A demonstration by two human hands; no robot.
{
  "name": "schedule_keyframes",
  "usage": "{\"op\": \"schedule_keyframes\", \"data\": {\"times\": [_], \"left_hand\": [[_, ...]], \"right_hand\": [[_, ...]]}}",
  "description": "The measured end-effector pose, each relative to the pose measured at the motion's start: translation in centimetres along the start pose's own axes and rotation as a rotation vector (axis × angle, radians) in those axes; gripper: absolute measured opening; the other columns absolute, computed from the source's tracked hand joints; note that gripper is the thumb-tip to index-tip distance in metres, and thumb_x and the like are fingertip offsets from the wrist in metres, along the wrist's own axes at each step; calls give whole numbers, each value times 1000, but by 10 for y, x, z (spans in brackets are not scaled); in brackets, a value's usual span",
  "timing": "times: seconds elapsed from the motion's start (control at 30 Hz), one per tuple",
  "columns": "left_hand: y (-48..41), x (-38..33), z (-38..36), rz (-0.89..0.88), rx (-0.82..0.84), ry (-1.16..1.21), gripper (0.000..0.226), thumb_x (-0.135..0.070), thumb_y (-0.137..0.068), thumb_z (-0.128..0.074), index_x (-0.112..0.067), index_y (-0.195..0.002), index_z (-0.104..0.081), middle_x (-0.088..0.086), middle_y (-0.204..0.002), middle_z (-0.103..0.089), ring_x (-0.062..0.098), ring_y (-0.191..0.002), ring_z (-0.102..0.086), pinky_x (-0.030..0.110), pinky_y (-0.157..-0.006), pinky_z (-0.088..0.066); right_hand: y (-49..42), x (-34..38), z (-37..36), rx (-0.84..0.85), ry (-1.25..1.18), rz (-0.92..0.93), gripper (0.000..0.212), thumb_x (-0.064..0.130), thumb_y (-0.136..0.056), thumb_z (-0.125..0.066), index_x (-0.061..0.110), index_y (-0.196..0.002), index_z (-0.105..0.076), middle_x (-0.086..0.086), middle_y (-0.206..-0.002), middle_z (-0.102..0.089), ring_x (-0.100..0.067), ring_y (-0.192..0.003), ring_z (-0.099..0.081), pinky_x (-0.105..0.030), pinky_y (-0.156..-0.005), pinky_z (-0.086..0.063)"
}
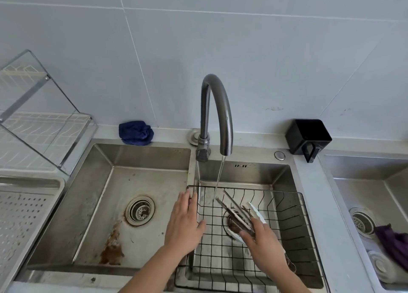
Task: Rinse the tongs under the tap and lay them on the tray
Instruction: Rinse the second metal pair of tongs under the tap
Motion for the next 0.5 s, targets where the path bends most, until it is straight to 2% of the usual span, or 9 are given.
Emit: {"op": "schedule_keyframes", "data": {"times": [0.1,0.17,0.27,0.4,0.5], "left_hand": [[6,3,-16,-33,11,-76,85,-45,-100,-45,-19,-160,9,-1,-159,39,23,-155,17,33,-122,8],[9,5,-21,-50,3,-128,83,-44,-101,-43,-19,-161,9,2,-160,41,22,-152,22,35,-121,10],[9,8,-23,-46,-18,-157,81,-42,-100,-43,-21,-161,7,2,-162,37,21,-151,24,36,-122,11],[8,6,-22,-27,-28,-160,81,-40,-98,-45,-21,-162,0,5,-166,26,25,-155,15,40,-126,3],[9,6,-21,-25,-27,-160,79,-38,-97,-44,-19,-162,-4,6,-168,21,27,-156,11,41,-127,-1]], "right_hand": [[5,-14,-11,-6,183,-31,58,53,-103,-45,24,-153,-36,0,-139,-53,-21,-128,-51,-30,-102,-43],[8,-19,-13,-9,260,-60,57,54,-102,-46,26,-151,-37,2,-139,-51,-21,-129,-50,-31,-102,-44],[10,-24,-14,-1,335,-91,55,56,-99,-50,29,-146,-43,3,-135,-50,-20,-129,-48,-33,-100,-46],[9,-20,-14,-34,376,-95,52,59,-96,-54,29,-138,-51,2,-131,-52,-20,-126,-49,-34,-101,-47],[9,-17,-19,-17,412,-86,56,64,-93,-53,29,-136,-50,5,-132,-52,-19,-127,-48,-33,-104,-43]]}}
Point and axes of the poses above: each hand's wrist, its own y-axis away from the middle knuckle, its own z-axis out of the back of the hand, x = y × z, the point moved 10 cm from there along -y, towards the middle knuckle
